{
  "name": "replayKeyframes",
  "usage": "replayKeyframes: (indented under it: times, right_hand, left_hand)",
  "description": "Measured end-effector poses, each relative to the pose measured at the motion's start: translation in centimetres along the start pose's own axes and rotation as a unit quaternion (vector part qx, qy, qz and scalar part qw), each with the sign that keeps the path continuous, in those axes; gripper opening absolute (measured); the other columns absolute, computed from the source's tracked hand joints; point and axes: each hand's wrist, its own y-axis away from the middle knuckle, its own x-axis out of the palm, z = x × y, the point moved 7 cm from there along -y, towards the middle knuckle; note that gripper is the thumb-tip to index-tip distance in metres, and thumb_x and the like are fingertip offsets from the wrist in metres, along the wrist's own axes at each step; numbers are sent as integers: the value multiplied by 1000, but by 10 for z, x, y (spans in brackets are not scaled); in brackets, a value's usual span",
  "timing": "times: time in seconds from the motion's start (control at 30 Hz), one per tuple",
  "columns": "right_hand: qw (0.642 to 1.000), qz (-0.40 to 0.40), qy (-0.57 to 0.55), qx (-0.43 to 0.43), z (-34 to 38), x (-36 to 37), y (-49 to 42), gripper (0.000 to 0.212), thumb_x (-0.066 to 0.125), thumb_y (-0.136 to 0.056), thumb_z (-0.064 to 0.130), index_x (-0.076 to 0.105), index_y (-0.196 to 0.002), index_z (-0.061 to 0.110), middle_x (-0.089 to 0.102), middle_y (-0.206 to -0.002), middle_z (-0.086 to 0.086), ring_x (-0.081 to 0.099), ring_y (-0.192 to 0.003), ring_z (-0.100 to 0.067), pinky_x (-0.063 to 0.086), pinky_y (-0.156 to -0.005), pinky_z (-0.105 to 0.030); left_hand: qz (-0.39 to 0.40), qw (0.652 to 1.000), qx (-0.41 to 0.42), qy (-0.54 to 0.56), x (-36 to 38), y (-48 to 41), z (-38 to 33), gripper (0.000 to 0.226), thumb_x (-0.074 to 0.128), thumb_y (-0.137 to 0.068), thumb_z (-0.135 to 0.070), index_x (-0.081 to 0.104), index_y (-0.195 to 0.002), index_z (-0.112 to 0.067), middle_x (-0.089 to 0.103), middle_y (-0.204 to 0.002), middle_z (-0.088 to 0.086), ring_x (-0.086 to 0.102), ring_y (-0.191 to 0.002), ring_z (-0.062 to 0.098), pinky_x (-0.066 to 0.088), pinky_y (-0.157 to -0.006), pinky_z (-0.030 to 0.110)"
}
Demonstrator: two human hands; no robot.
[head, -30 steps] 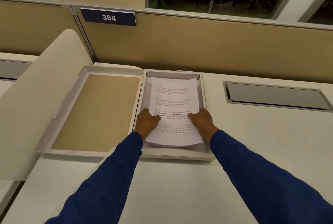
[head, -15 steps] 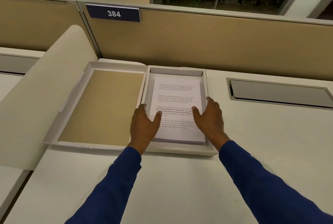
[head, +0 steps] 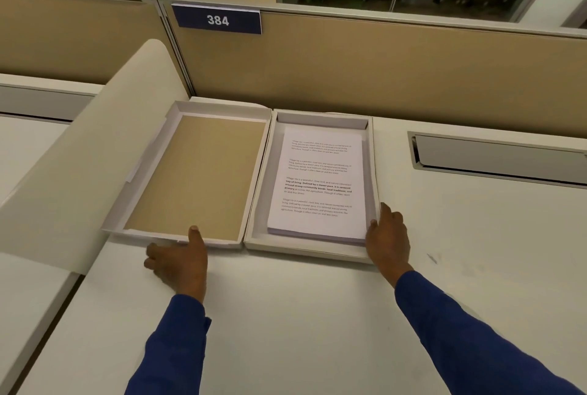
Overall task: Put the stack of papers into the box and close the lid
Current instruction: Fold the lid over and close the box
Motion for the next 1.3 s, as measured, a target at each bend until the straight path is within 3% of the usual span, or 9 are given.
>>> replayKeyframes:
  times: [0.2, 0.43, 0.53, 0.8, 0.9, 1.0, 1.07, 1.2, 1.3]
  right_hand:
    - [1000, -3, -3, -6, -3, 1, 15, 45, 51, -102, 19, 41, -145, 10, 55, -130, -15, 58, -116, -31, 52, -91, -39]
    - [1000, -2, -27, 1, -8, 3, 25, 47, 51, -102, 22, 40, -147, 11, 54, -133, -14, 57, -118, -31, 51, -92, -39]
    - [998, -3, -64, 4, -11, 3, 28, 51, 54, -101, 31, 40, -146, 13, 54, -137, -13, 57, -121, -31, 51, -94, -43]
    - [987, -82, -131, 53, 5, -34, 16, 65, 50, -98, 52, 39, -149, 13, 50, -144, -16, 51, -129, -35, 39, -108, -54]
    - [962, -80, -257, 46, 22, -57, 10, 55, 41, -100, 55, 49, -141, 19, 57, -136, -7, 57, -123, -28, 44, -106, -44]
    - [875, 2, -471, 114, 33, -68, 8, 49, 36, -99, 62, 61, -119, 25, 69, -112, -4, 68, -100, -24, 57, -90, -45]
    - [843, 60, -514, 147, 35, -72, 8, 44, 40, -98, 62, 63, -112, 27, 71, -103, -2, 68, -92, -23, 57, -84, -43]
    - [881, 105, -441, 134, 21, -65, 4, 34, 63, -93, 47, 63, -116, 22, 70, -109, -4, 66, -93, -23, 58, -78, -40]
    - [907, 81, -391, 132, 4, -54, 3, 47, 64, -94, 42, 56, -133, 17, 66, -123, -5, 64, -98, -21, 53, -72, -32]
  left_hand:
    - [39, 996, 25, 75, -3, 6, -13, 36, 59, -88, -8, 46, -122, -10, 53, -129, 20, 54, -92, 32, 52, -88, 47]
    - [1, 949, 182, 257, -24, 42, -65, 71, 61, -92, -3, 29, -149, -29, 56, -137, 7, 66, -107, 25, 59, -88, 36]
    - [5, 933, 279, 229, -29, 66, -91, 76, 65, -93, -3, 26, -154, -25, 50, -143, 6, 62, -113, 22, 57, -86, 30]
    - [78, 841, 535, 29, 4, 135, -115, 71, 72, -86, 0, 40, -149, -6, 48, -139, 13, 50, -129, 29, 53, -103, 51]
    - [92, 791, 604, -7, 22, 153, -101, 71, 74, -79, 8, 49, -144, -5, 48, -134, 10, 49, -122, 28, 51, -102, 48]
    - [91, 737, 669, -36, 38, 169, -88, 62, 74, -78, 7, 58, -137, -4, 53, -129, 12, 50, -118, 29, 46, -105, 43]
    - [94, 719, 686, -64, 47, 173, -79, 61, 75, -78, 6, 59, -135, -6, 57, -126, 14, 53, -115, 30, 51, -99, 48]
    - [139, 713, 677, -118, 57, 168, -67, 61, 82, -82, -26, 58, -137, -20, 51, -142, 12, 48, -130, 32, 46, -104, 56]
    - [145, 782, 590, -139, 56, 150, -65, 79, 69, -81, -64, 53, -145, -20, 42, -154, 14, 37, -144, 31, 30, -116, 53]
